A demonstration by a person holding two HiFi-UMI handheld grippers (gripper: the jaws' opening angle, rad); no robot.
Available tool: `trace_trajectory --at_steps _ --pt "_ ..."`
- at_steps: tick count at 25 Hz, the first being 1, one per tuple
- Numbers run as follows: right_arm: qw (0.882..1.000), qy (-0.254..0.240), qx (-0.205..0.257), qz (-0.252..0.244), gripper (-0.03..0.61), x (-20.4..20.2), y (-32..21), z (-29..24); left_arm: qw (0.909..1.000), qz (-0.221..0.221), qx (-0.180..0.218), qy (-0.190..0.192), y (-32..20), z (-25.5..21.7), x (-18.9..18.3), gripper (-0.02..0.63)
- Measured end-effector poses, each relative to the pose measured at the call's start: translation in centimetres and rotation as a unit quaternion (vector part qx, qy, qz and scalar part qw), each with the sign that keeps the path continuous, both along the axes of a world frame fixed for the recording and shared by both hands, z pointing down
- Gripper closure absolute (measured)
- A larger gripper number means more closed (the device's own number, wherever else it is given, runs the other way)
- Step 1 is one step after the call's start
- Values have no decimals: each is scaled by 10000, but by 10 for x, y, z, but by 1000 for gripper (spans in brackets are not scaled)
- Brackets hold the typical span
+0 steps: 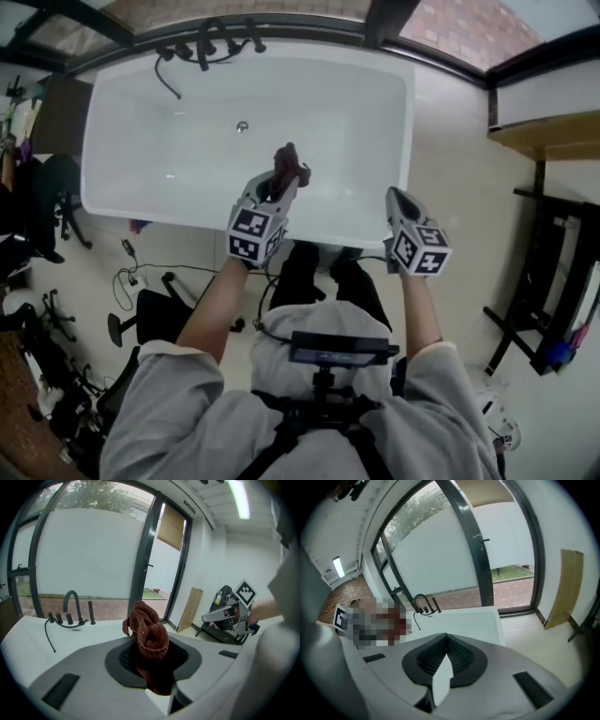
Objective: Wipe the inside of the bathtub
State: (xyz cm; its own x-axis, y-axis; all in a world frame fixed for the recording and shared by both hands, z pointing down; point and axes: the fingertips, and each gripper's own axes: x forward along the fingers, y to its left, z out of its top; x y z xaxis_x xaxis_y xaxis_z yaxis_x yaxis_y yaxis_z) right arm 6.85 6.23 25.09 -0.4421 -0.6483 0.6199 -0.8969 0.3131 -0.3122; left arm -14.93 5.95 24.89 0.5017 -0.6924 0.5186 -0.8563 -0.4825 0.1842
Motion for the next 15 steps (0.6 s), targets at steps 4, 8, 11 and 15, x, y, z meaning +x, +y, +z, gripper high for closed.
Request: trace_trajectory --at_steps 4,8,11,15 --pt "9997 -178 -11 174 569 18 38 -10 9995 -130 273 -44 31 -39 5 523" --pt "9998 -168 118 42 569 20 57 -13 9984 -387 395 -71 66 -58 3 523" --pt "9996 -77 264 0 569 28 65 -25 9981 -509 351 -80 90 -59 7 523" --pt "9991 -76 422 -73 569 45 88 -37 9972 -636 370 -90 114 -67 19 523"
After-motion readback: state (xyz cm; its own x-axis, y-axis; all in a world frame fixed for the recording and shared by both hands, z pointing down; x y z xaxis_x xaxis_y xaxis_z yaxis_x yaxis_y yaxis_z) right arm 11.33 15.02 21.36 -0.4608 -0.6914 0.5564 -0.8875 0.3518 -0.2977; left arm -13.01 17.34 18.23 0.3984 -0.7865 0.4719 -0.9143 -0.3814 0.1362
